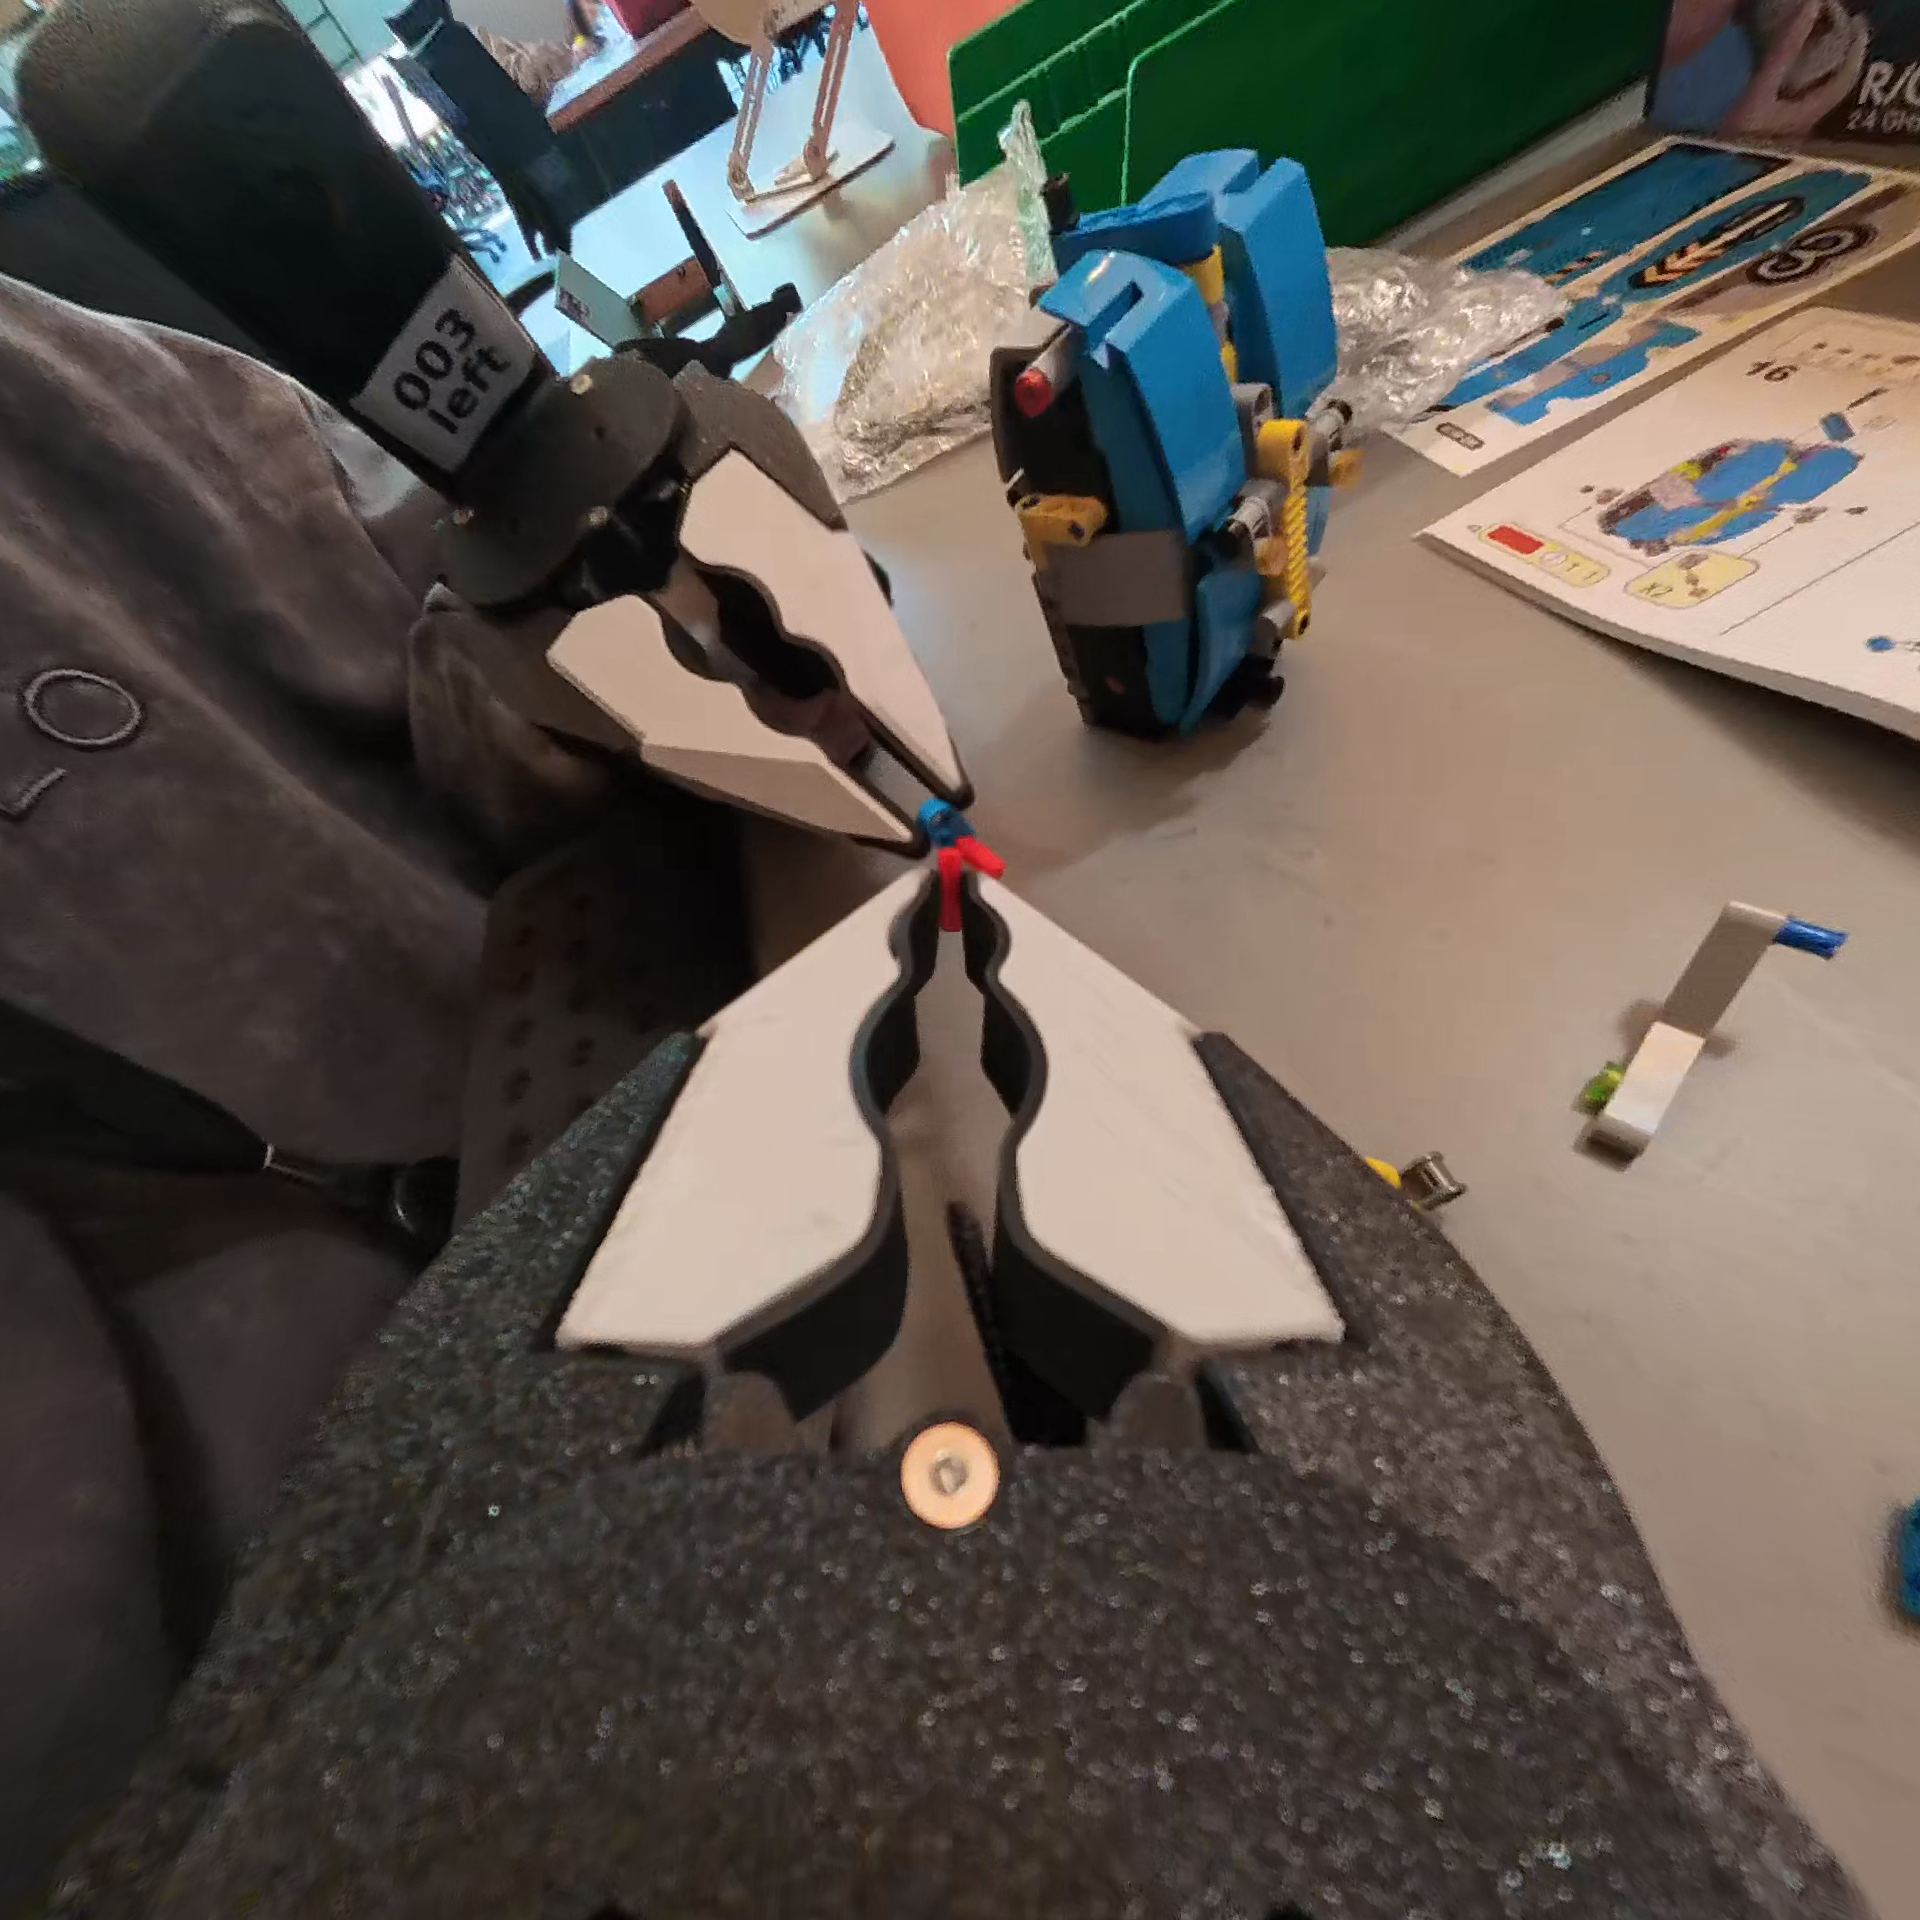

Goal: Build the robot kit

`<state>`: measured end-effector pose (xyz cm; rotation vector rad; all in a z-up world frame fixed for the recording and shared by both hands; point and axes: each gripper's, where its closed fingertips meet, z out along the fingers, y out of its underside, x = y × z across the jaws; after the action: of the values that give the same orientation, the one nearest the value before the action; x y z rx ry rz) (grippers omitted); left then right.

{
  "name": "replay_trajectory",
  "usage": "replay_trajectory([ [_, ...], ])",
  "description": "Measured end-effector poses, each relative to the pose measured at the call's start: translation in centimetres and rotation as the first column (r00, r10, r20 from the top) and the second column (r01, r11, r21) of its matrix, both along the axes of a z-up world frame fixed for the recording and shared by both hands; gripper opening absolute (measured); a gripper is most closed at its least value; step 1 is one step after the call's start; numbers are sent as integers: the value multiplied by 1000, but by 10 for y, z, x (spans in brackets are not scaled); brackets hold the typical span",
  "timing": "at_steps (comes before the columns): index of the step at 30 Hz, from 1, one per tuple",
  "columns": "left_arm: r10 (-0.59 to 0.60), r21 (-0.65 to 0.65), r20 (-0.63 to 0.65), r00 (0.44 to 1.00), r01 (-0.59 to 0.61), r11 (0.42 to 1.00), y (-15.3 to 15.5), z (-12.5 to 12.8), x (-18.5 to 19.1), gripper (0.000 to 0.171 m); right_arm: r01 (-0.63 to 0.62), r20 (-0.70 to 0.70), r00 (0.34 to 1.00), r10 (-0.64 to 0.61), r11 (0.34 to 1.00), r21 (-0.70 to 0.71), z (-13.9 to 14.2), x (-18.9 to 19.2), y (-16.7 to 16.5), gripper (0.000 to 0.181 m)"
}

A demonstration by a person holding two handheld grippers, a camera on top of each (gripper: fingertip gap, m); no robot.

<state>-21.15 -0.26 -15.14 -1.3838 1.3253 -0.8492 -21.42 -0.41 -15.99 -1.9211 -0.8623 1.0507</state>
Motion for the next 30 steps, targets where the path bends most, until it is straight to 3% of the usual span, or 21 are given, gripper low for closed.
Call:
replay_trajectory([
  [7,2,13,19,1000,-2,1000,1,3,0,7,-8,13,1000,8,1000,25,-3,-10,-3,3],
  [15,5,48,69,998,-9,999,1,13,-3,7,-23,-151,988,19,999,-24,14,-8,-4,3],
  [21,-1,74,64,998,-4,997,-2,12,-2,7,-29,-177,984,23,999,-31,16,-8,-4,3],
  [30,3,247,-6,1000,-1,969,-5,5,-1,6,-45,-128,991,39,998,-44,7,-11,-7,3],
])
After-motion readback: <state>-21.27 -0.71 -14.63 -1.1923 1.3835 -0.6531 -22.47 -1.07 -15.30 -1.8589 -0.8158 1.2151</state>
